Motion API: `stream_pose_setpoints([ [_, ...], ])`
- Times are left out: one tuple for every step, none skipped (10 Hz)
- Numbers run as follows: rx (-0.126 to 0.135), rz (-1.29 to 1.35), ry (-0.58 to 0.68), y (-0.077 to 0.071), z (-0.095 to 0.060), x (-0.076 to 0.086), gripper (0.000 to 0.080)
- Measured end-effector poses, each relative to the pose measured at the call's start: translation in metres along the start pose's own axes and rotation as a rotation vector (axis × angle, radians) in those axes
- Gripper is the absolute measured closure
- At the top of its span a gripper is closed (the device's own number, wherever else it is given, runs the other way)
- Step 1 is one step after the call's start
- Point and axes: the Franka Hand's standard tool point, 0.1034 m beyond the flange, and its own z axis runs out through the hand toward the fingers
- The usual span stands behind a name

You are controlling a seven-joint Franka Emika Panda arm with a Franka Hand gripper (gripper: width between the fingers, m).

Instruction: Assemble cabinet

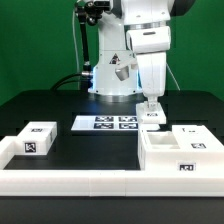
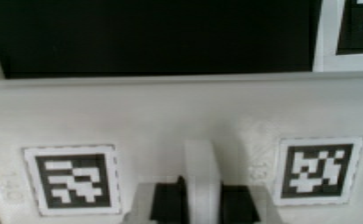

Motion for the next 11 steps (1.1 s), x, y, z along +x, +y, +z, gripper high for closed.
stream_pose_setpoints([
  [0.001,0.0,0.0,-0.0001,0.0002,-0.0001,0.0737],
  [-0.001,-0.011,-0.002,0.0007,0.0,0.0002,0.0737],
  [-0.01,-0.045,-0.011,0.0046,-0.0019,0.0015,0.0737],
  [-0.019,-0.09,-0.021,0.009,-0.0035,0.003,0.0737],
  [-0.019,-0.112,-0.026,0.0096,-0.0025,0.0036,0.0737],
  [-0.016,-0.103,-0.025,0.0086,-0.0013,0.0028,0.0737],
  [-0.015,-0.103,-0.025,0.0084,-0.0011,0.0026,0.0737],
  [-0.009,-0.084,-0.026,0.0076,-0.0007,0.0026,0.0737],
  [0.006,-0.045,-0.031,0.007,-0.0009,0.0033,0.0737],
  [0.019,-0.013,-0.036,0.0079,-0.0013,0.0045,0.0737],
  [0.025,-0.003,-0.035,0.0088,-0.0004,0.0053,0.0737],
])
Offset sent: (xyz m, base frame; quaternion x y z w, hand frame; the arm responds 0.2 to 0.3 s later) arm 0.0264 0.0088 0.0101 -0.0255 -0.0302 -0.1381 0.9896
